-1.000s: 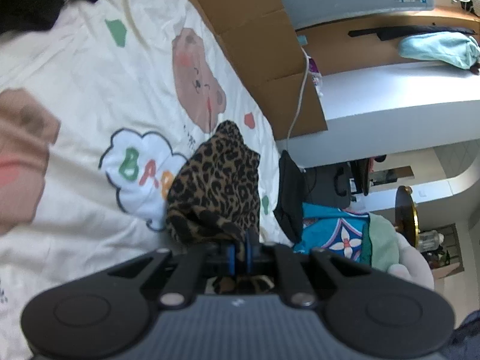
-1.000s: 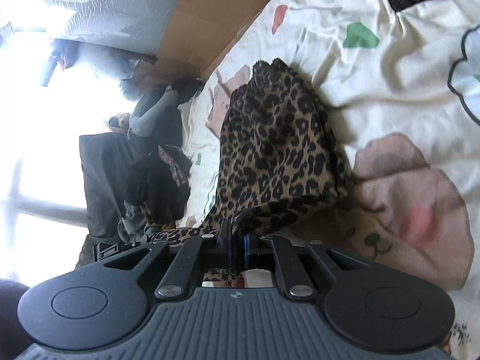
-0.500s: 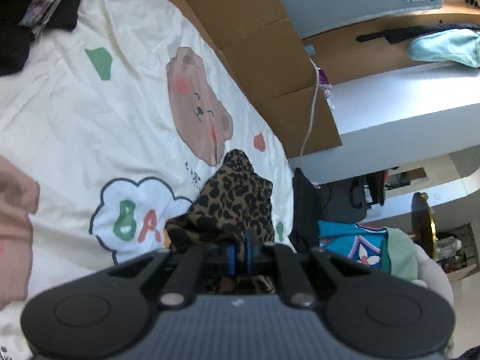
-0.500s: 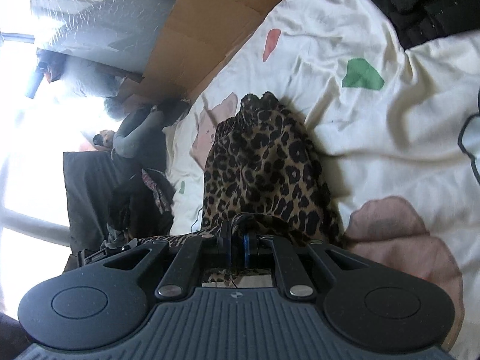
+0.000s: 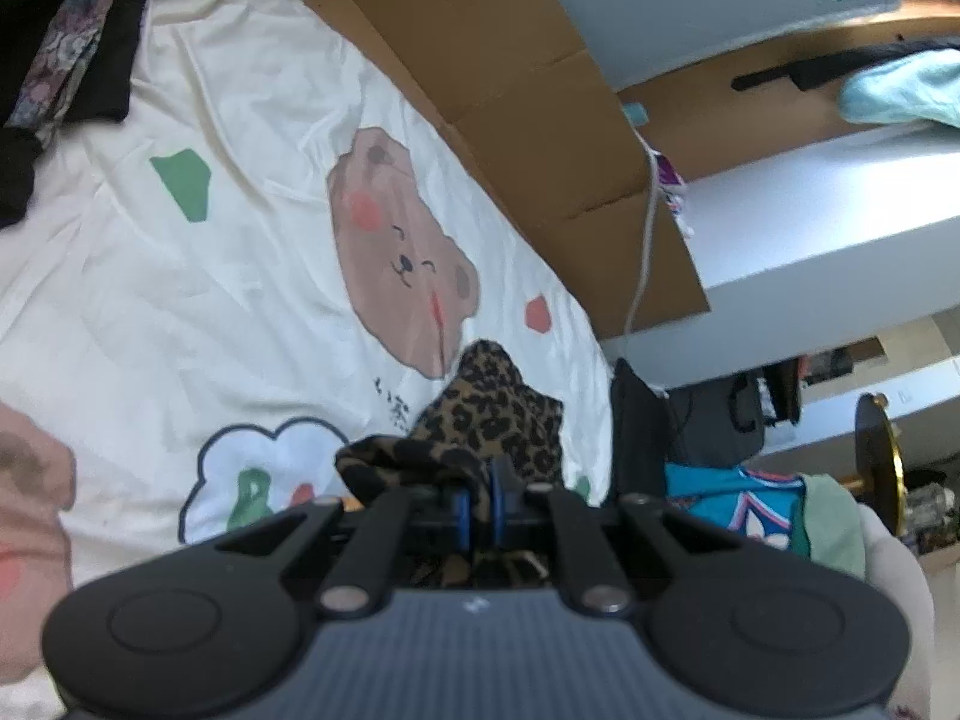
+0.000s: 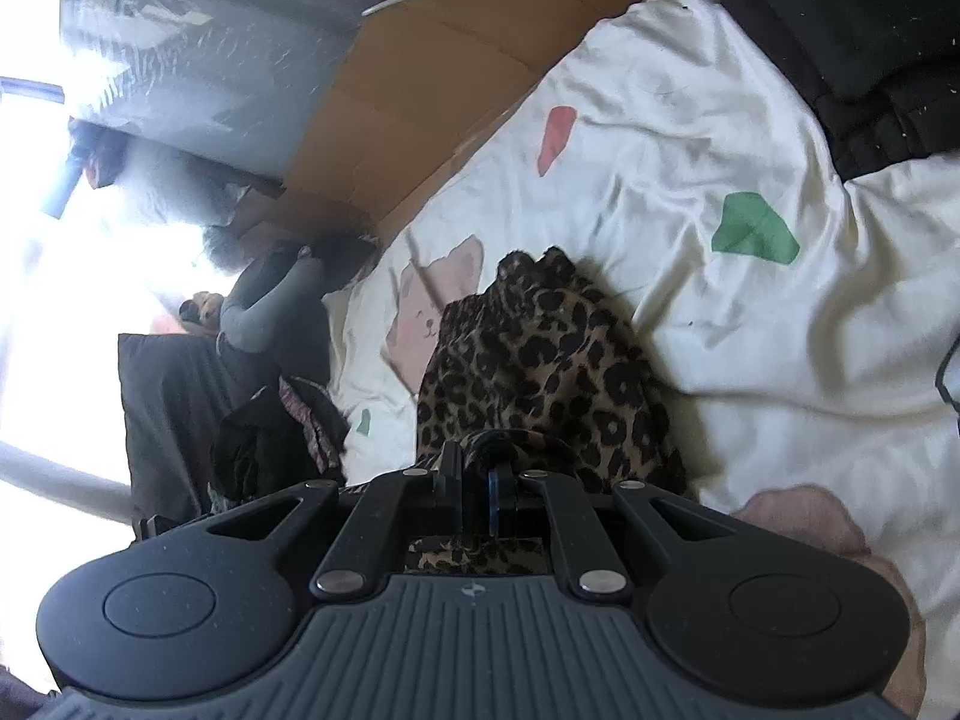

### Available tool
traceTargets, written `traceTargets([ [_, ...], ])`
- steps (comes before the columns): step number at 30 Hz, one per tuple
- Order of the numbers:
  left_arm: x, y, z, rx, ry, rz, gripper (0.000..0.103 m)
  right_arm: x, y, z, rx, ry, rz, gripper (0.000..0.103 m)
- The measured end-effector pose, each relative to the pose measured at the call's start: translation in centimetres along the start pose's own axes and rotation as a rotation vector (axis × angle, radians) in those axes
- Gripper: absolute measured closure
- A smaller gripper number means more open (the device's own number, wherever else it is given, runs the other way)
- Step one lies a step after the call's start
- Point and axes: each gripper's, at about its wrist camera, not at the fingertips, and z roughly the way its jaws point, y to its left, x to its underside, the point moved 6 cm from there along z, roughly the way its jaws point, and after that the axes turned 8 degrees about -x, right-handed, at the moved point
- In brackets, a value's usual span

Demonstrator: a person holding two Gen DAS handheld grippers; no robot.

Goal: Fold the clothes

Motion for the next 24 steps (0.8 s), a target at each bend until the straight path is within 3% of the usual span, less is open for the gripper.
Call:
traceTargets([
  [11,-3.1,0.6,3.9,-0.034,-0.04,-0.017,0.096,-2.8,-1.5,2.0,0.042,-0.025,0.024,0.097],
  [20,-3.9,2.7,7.4,-0.072,-0.033,-0.042,0.095,-4.1,-4.4,4.4,0.097,-0.039,0.064,0.096],
  [22,-3.8,3.1,8.0,-0.069,-0.029,-0.058,0.091,-4.1,-4.9,4.7,0.102,-0.038,0.077,0.092],
  [24,-3.5,3.3,8.5,-0.07,-0.021,-0.063,0.078,-4.0,-5.0,4.8,0.094,-0.042,0.089,0.089],
])
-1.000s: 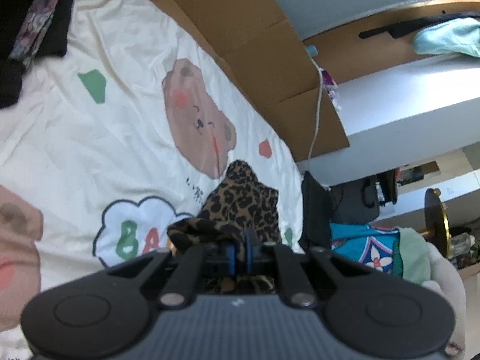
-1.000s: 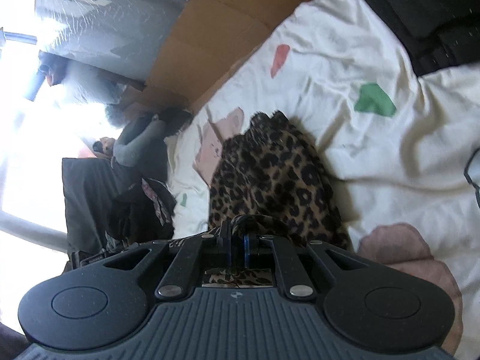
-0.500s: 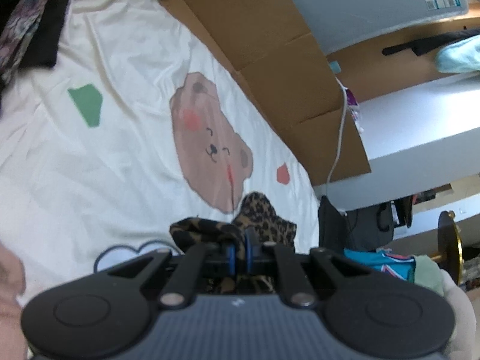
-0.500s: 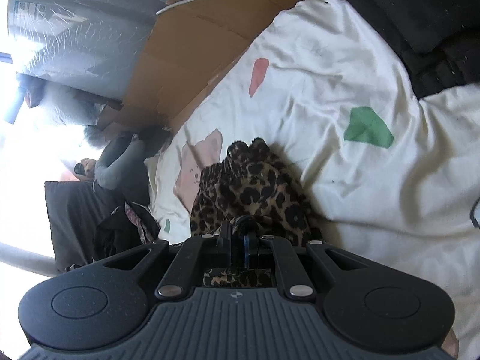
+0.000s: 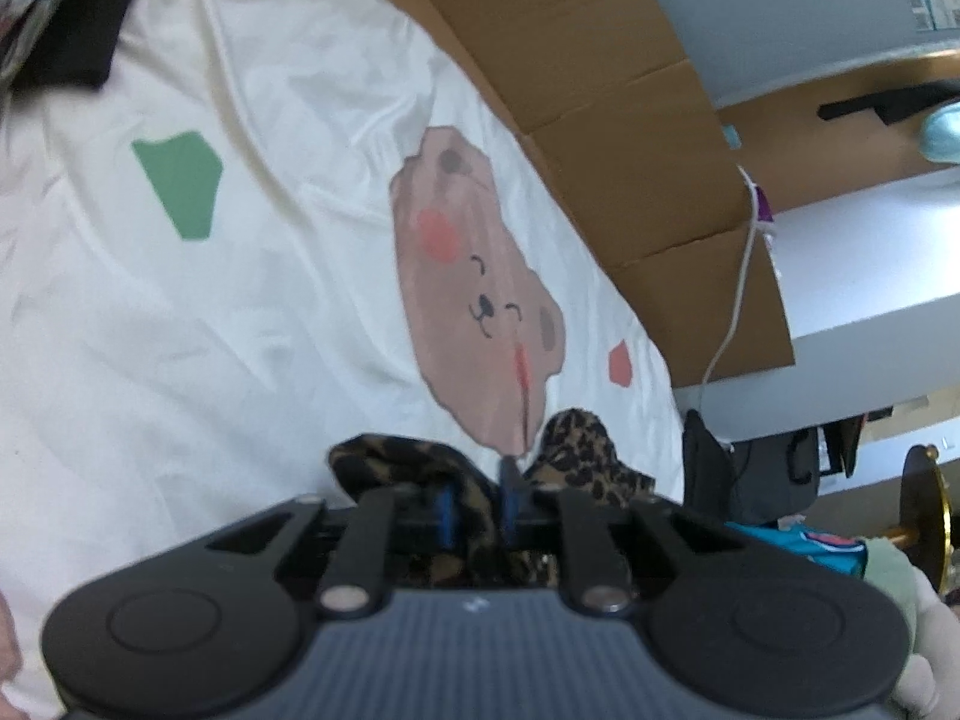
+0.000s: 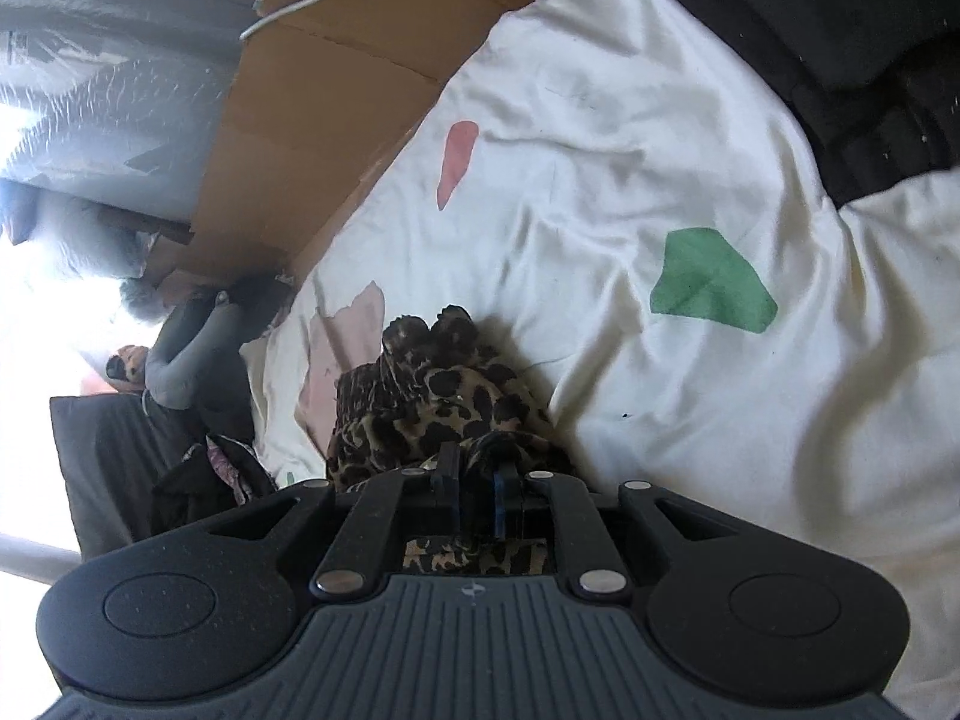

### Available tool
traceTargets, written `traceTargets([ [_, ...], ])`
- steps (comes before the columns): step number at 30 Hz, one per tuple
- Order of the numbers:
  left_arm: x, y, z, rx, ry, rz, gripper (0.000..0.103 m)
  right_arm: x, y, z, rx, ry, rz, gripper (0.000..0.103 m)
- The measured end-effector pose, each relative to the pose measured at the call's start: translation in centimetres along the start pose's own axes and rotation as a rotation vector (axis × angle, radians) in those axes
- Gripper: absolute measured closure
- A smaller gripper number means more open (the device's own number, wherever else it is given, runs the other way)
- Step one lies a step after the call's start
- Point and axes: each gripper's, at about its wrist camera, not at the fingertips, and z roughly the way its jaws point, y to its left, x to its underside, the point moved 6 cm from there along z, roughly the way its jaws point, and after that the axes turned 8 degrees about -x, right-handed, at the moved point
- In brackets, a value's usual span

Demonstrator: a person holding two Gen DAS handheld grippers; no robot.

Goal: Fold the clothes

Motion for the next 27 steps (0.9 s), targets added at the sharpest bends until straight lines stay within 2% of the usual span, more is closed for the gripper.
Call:
traceTargets([
  [3,0.3,-0.1,0.6,0.016,0.012,-0.008,0.074,0.1,0.2,-0.1,-0.017,-0.002,0.002,0.067],
  [4,0.3,-0.2,0.6,0.021,0.013,-0.01,0.073,0.0,0.4,-0.1,-0.023,-0.005,0.002,0.064],
  [8,-0.3,-0.7,0.5,0.036,0.003,-0.022,0.071,-0.6,0.9,-0.1,-0.038,-0.026,0.0,0.064],
  [12,-0.9,-1.2,0.3,0.01,-0.009,-0.023,0.071,-1.4,1.1,0.0,-0.034,-0.059,-0.007,0.064],
  [20,-1.5,-3.4,0.8,-0.099,0.007,0.04,0.071,-2.0,1.2,-1.0,-0.015,-0.128,-0.035,0.064],
  [23,-1.9,-3.9,0.8,-0.145,0.002,0.065,0.071,-2.0,0.8,-1.6,0.005,-0.149,-0.042,0.064],
  [27,-2.7,-4.8,-0.1,-0.168,-0.033,0.064,0.071,-1.7,0.1,-2.0,0.042,-0.158,-0.065,0.064],
])
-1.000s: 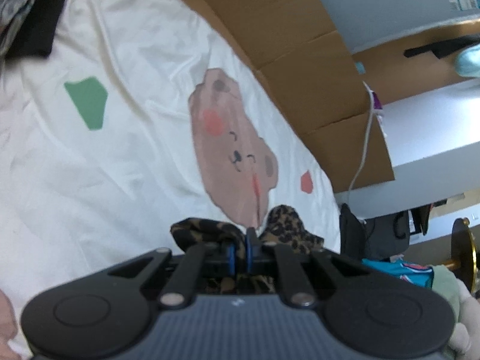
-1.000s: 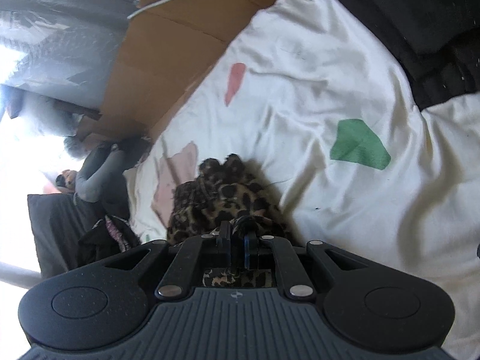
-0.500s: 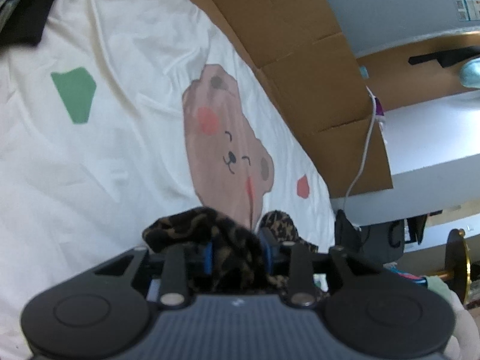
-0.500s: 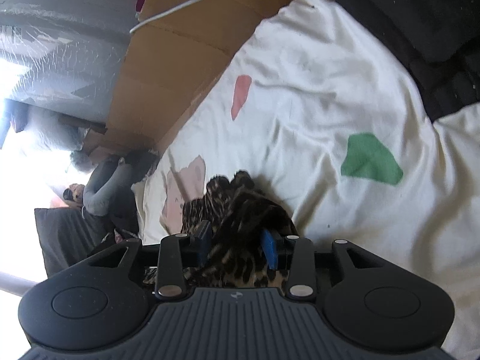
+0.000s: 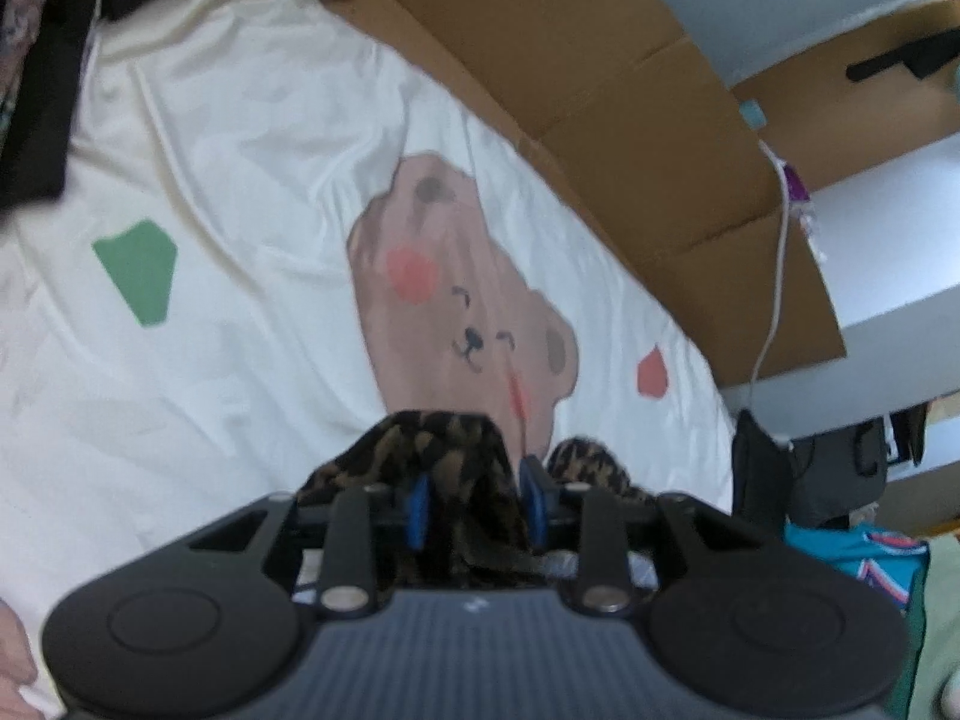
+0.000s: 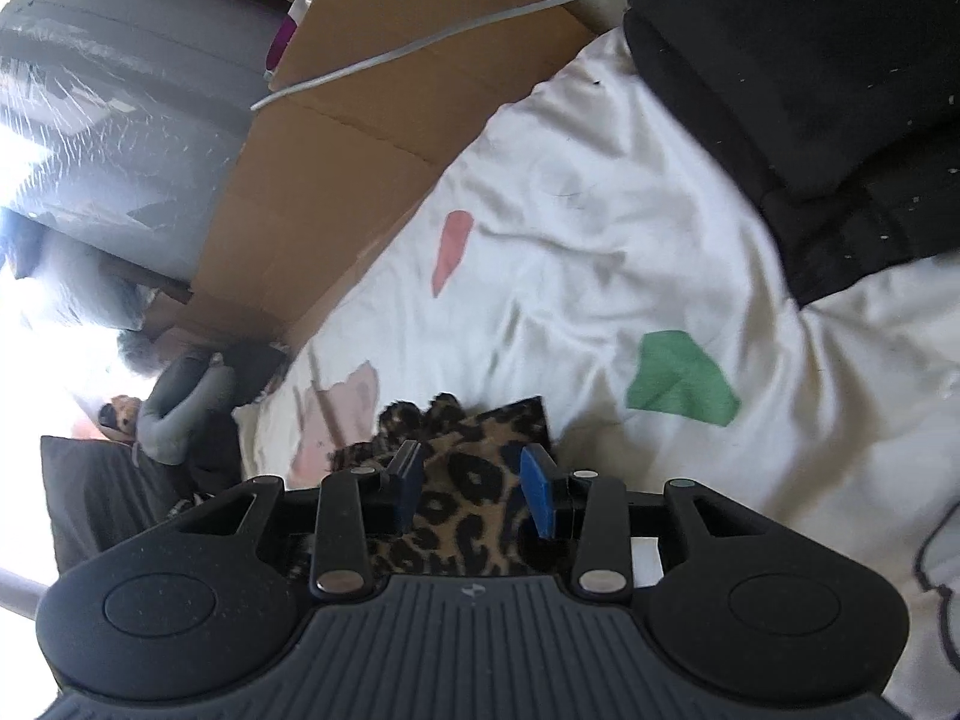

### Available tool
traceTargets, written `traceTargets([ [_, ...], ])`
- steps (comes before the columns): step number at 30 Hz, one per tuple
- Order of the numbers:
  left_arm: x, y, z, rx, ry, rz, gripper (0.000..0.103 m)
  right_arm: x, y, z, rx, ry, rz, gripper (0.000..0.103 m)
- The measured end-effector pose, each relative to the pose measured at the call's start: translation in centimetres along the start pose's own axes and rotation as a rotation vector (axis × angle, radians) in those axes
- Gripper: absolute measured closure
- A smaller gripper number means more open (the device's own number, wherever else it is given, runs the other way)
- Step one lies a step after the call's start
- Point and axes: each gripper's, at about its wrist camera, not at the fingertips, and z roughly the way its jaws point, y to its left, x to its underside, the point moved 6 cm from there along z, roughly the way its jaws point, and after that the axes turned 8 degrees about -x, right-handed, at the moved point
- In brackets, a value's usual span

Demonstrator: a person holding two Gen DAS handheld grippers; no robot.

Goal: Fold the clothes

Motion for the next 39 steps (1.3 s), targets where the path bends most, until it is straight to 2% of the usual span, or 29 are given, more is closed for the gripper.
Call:
traceTargets([
  [3,-0.8,-0.6,-1.0,-0.005,-0.039,0.004,0.071,0.4,-0.4,-0.1,0.011,-0.004,-0.006,0.064],
  [9,-1.4,-1.5,-2.1,-0.068,-0.035,0.033,0.071,0.7,-0.7,0.5,0.036,-0.017,-0.028,0.064],
  [15,-1.5,-1.7,-2.1,-0.174,-0.013,0.116,0.071,0.8,-0.5,1.1,0.051,-0.027,-0.046,0.064],
  [20,-1.1,-0.2,-0.9,-0.234,-0.015,0.09,0.071,1.2,-0.2,1.9,0.111,0.001,-0.105,0.066],
  [22,-0.9,0.4,-0.5,-0.241,-0.02,0.056,0.071,1.1,0.1,1.8,0.138,-0.013,-0.119,0.081],
  [27,-0.2,0.2,0.8,-0.268,0.007,0.119,0.071,0.6,0.4,1.5,0.124,-0.01,-0.121,0.081],
  [35,0.3,-0.5,1.8,-0.262,0.003,0.183,0.071,0.9,-0.2,1.0,0.115,-0.005,-0.134,0.08],
  [39,0.4,-0.9,2.5,-0.278,0.006,0.256,0.071,0.8,0.1,0.5,0.101,-0.009,-0.153,0.08],
])
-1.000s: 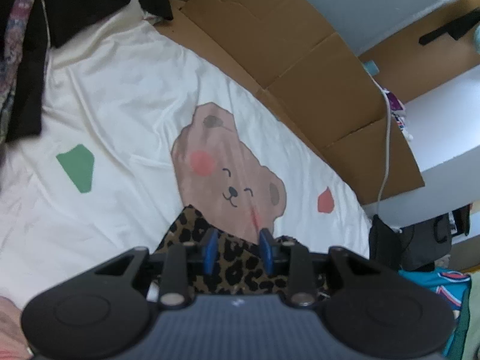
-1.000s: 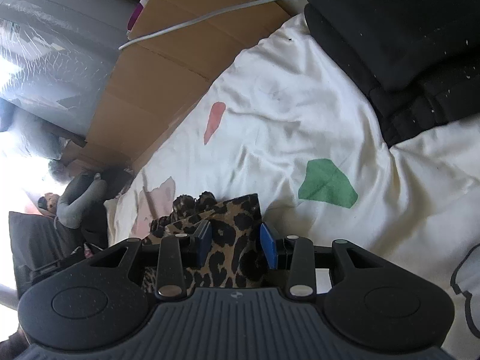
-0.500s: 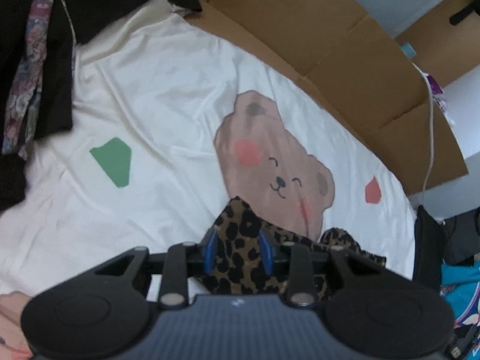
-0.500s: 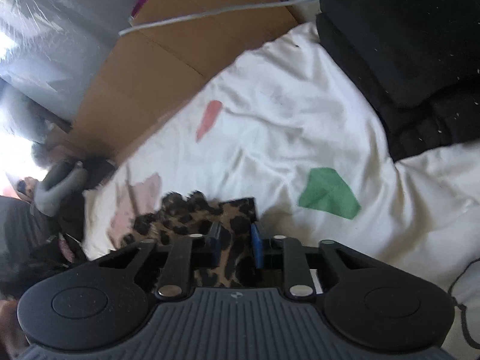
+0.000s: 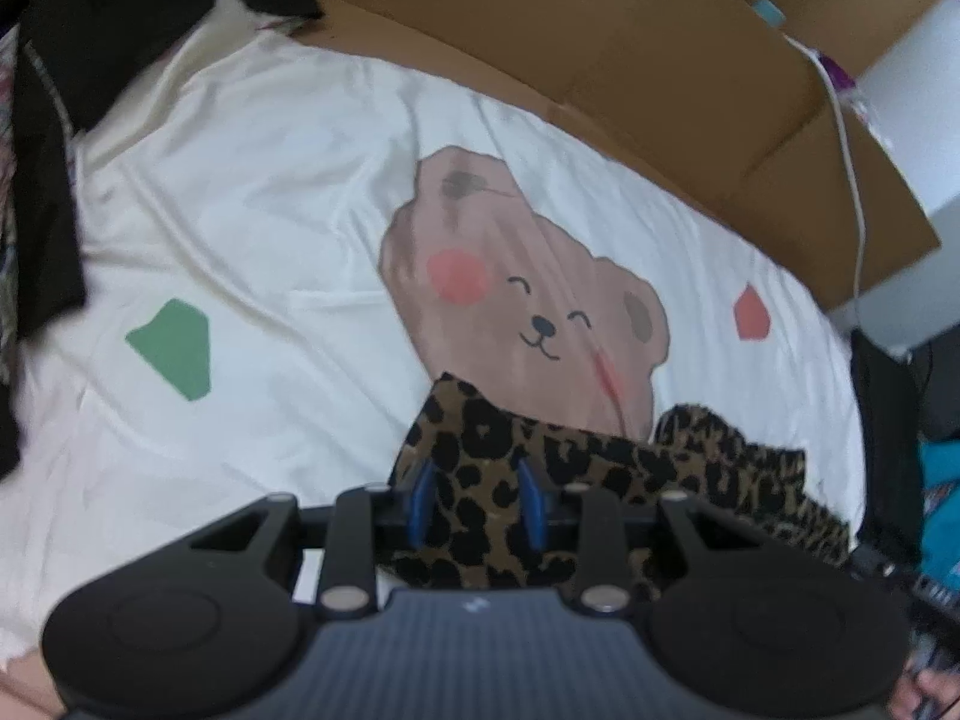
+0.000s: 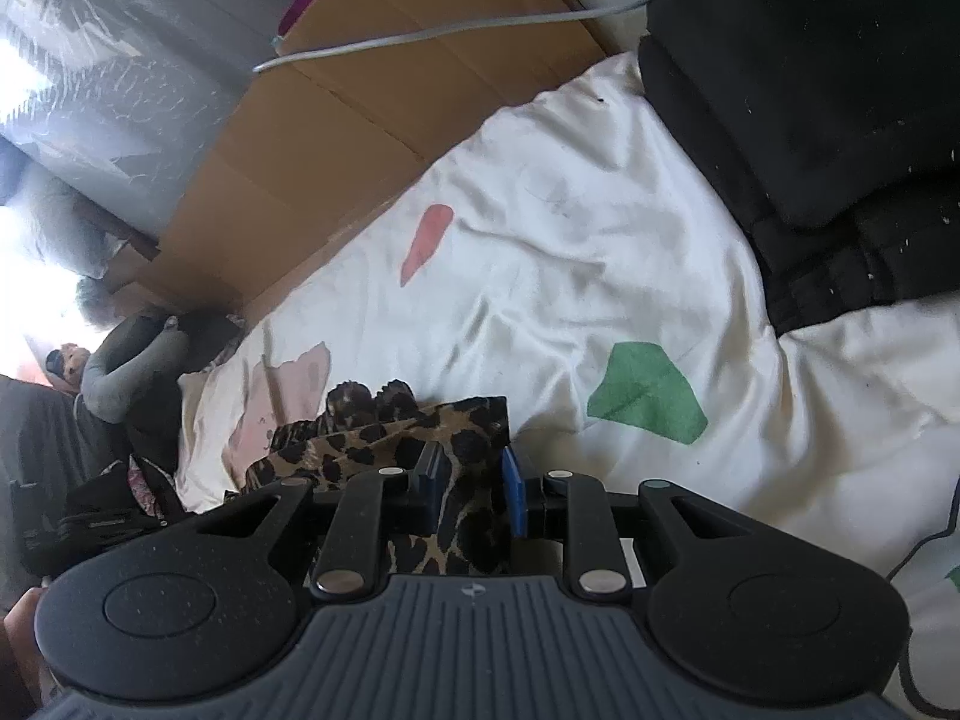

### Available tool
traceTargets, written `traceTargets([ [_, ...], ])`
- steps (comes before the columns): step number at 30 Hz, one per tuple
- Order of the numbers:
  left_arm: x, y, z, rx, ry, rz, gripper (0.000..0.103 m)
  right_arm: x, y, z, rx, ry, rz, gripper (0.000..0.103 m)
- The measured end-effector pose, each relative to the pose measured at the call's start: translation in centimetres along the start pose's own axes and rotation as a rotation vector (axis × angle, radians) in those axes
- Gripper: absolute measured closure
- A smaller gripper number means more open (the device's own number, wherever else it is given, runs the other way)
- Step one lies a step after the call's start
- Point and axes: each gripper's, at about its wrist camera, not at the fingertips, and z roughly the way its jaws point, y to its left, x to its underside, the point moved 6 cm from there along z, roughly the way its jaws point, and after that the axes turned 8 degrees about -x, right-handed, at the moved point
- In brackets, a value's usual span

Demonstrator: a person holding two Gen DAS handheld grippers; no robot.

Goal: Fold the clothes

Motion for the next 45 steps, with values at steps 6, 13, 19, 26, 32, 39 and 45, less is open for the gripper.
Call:
traceTargets([
  [6,0.5,-0.6,1.4,-0.042,-0.012,0.103,0.071,-0.1,0.3,0.2,0.014,0.025,-0.049,0.08],
  [13,-0.1,-0.7,2.7,-0.104,-0.048,0.204,0.067,0.3,0.0,1.3,0.041,0.062,-0.088,0.076],
  [19,-0.2,-0.3,3.8,-0.098,-0.049,0.19,0.064,0.0,0.6,1.8,0.039,0.065,-0.128,0.092],
  [26,0.2,-0.2,4.1,-0.069,-0.054,0.194,0.092,-0.8,1.3,1.2,0.038,0.031,-0.152,0.101],
  [32,0.1,0.3,3.3,-0.081,-0.079,0.169,0.1,-0.9,0.9,0.8,0.067,0.002,-0.119,0.103],
  [39,0.1,0.1,3.5,-0.101,-0.08,0.177,0.091,-1.0,0.2,1.3,0.09,0.011,-0.123,0.101],
  [45,-0.5,0.4,3.2,-0.077,-0.111,0.14,0.078,-1.0,0.0,0.7,0.028,-0.026,-0.071,0.058],
])
